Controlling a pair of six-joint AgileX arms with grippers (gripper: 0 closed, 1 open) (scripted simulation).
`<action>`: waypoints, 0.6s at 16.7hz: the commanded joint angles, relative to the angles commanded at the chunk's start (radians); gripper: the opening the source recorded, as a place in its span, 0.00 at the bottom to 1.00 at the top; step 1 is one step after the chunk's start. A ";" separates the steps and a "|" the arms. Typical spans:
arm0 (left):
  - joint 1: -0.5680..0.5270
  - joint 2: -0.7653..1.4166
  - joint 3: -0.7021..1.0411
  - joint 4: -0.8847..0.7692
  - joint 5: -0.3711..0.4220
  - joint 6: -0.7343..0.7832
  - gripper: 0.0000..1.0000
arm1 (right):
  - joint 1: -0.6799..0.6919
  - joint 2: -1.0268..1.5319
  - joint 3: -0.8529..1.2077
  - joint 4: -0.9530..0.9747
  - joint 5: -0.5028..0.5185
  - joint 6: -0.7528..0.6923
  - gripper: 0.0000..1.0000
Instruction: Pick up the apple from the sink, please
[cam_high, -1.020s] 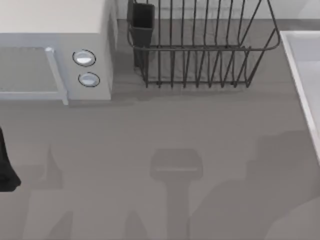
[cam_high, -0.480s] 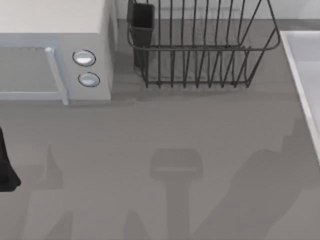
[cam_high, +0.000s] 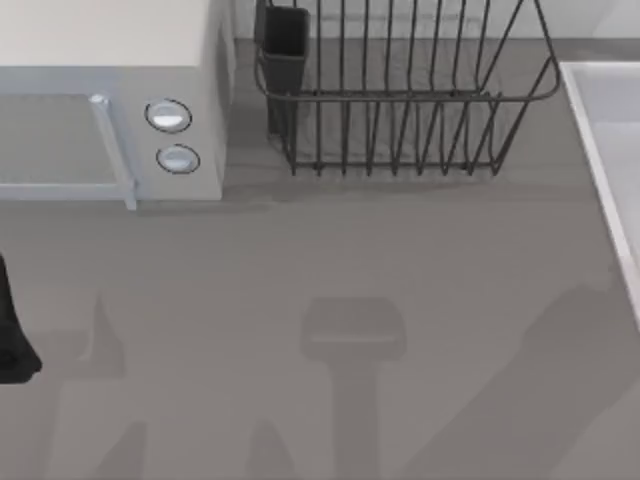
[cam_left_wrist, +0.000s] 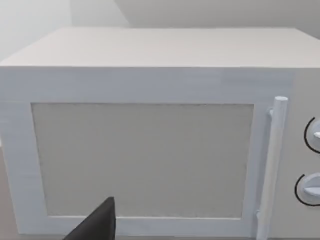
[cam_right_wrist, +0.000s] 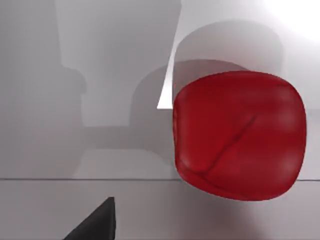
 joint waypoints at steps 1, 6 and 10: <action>0.000 0.000 0.000 0.000 0.000 0.000 1.00 | 0.000 0.035 -0.018 0.058 0.000 0.000 1.00; 0.000 0.000 0.000 0.000 0.000 0.000 1.00 | -0.002 0.194 -0.107 0.317 0.001 0.003 1.00; 0.000 0.000 0.000 0.000 0.000 0.000 1.00 | -0.002 0.228 -0.126 0.359 0.002 0.004 1.00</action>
